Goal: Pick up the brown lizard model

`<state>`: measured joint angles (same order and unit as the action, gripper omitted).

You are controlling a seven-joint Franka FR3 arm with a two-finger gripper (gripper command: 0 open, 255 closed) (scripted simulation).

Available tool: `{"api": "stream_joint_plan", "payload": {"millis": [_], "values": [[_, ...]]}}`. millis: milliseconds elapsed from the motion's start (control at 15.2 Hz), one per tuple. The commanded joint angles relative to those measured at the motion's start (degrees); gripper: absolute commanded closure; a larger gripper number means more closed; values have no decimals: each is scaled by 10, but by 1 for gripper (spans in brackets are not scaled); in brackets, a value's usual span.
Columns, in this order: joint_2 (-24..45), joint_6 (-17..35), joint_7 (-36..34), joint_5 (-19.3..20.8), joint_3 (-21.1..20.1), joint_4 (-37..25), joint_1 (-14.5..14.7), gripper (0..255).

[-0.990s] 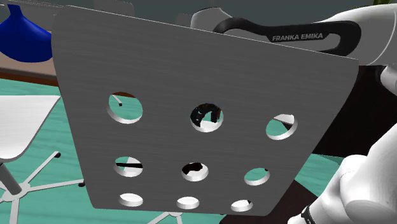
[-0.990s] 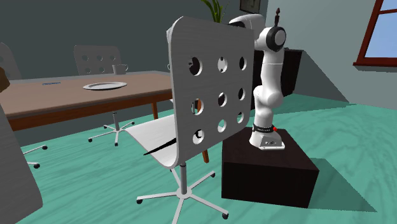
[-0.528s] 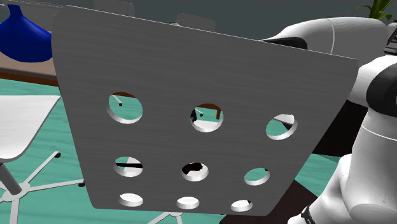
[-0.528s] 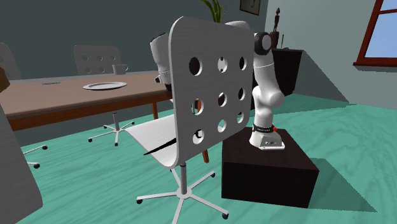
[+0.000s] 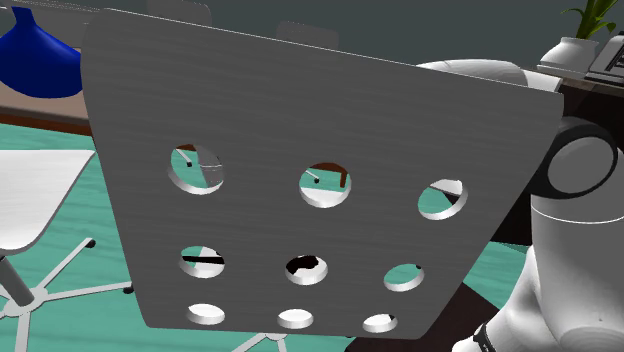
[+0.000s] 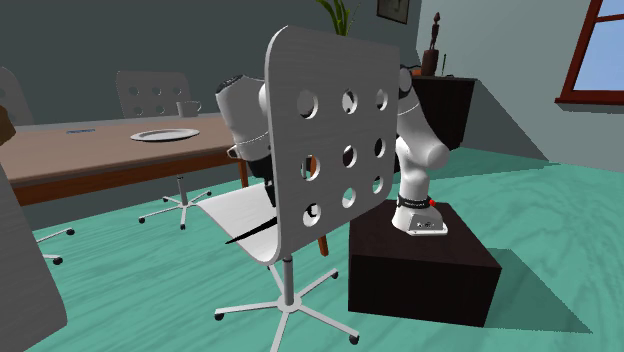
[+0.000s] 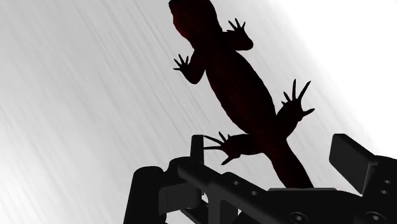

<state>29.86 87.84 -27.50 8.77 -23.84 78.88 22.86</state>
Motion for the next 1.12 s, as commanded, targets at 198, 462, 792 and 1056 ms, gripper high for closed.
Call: {"api": "stream_joint_plan", "payload": {"millis": [198, 462, 792, 1056], "values": [[11, 31, -2, 4, 2, 21, 0, 0], [14, 34, -2, 5, 3, 22, 1, 255], [13, 34, -2, 5, 2, 22, 0, 255], [10, 28, -1, 4, 2, 19, 0, 255]]}}
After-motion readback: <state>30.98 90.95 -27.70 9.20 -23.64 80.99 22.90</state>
